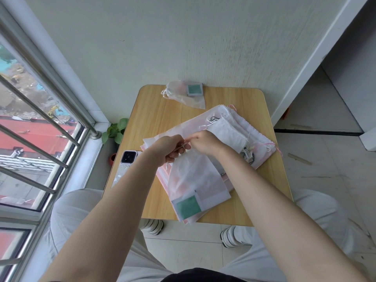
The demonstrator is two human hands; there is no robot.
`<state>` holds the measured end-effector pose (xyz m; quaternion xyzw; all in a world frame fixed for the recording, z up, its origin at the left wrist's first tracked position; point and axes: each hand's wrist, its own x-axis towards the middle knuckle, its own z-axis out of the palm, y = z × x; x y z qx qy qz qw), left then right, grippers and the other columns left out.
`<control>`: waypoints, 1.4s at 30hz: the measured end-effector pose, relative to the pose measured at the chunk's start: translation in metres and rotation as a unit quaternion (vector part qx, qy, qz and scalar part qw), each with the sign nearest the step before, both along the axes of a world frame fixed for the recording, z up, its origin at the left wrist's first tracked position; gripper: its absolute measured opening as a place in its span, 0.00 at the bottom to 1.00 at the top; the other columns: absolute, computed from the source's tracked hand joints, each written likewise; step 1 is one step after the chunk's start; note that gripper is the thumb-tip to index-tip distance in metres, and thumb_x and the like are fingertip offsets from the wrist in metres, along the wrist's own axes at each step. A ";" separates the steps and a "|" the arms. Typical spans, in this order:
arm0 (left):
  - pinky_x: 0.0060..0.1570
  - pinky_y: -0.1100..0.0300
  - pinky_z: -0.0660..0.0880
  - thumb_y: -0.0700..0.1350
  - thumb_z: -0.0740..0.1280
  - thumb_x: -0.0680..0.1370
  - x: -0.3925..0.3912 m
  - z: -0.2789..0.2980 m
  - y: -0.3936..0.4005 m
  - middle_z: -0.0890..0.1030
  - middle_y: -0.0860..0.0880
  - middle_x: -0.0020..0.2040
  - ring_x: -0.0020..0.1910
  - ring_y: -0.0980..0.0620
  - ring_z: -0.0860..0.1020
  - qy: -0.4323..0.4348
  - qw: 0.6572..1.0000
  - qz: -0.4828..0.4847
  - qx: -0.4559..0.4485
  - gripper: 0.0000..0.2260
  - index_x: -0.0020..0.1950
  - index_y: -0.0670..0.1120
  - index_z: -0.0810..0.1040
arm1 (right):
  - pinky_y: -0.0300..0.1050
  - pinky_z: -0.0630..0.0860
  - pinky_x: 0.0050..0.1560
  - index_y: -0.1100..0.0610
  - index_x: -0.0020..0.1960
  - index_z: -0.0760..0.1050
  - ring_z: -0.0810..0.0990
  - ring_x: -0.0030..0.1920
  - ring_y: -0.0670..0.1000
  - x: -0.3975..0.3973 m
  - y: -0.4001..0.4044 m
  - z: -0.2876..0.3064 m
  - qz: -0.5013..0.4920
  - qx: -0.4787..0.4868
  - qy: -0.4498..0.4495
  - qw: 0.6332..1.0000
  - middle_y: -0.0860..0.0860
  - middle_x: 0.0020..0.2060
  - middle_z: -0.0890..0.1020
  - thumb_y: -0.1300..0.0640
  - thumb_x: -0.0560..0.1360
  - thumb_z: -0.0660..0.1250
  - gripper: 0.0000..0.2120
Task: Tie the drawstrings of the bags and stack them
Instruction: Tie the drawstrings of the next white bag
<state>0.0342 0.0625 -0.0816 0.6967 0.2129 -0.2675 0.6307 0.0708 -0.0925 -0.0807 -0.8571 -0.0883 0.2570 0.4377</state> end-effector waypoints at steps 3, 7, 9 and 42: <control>0.22 0.64 0.54 0.45 0.57 0.77 0.000 0.000 -0.002 0.71 0.50 0.30 0.24 0.53 0.59 -0.006 1.000 -0.013 -0.004 0.14 0.38 0.44 0.79 | 0.44 0.69 0.43 0.67 0.43 0.79 0.74 0.42 0.50 0.005 0.004 -0.003 -0.014 -0.037 -0.027 0.999 0.53 0.37 0.78 0.60 0.74 0.60 0.13; 0.24 0.62 0.54 0.46 0.57 0.78 0.000 0.003 -0.006 0.71 0.50 0.30 0.24 0.53 0.59 -0.004 1.000 -0.020 -0.006 0.14 0.39 0.44 0.78 | 0.40 0.70 0.53 0.54 0.60 0.80 0.75 0.57 0.51 0.007 0.005 0.002 0.002 -0.033 -0.017 0.999 0.52 0.56 0.78 0.64 0.74 0.55 0.21; 0.25 0.62 0.54 0.45 0.57 0.78 0.001 0.002 -0.006 0.71 0.50 0.30 0.24 0.53 0.59 -0.002 1.000 -0.009 -0.002 0.14 0.40 0.43 0.78 | 0.38 0.69 0.53 0.52 0.63 0.78 0.75 0.56 0.49 0.007 0.004 0.005 -0.006 -0.006 -0.035 0.999 0.51 0.55 0.76 0.66 0.74 0.55 0.23; 0.29 0.65 0.67 0.43 0.72 0.76 -0.006 -0.017 -0.013 0.79 0.52 0.31 0.28 0.55 0.71 -0.149 0.984 0.056 0.081 0.06 0.45 0.43 0.76 | 0.44 0.77 0.53 0.56 0.44 0.73 0.81 0.45 0.48 -0.004 -0.017 0.000 0.012 0.109 0.073 0.991 0.57 0.44 0.84 0.63 0.69 0.75 0.11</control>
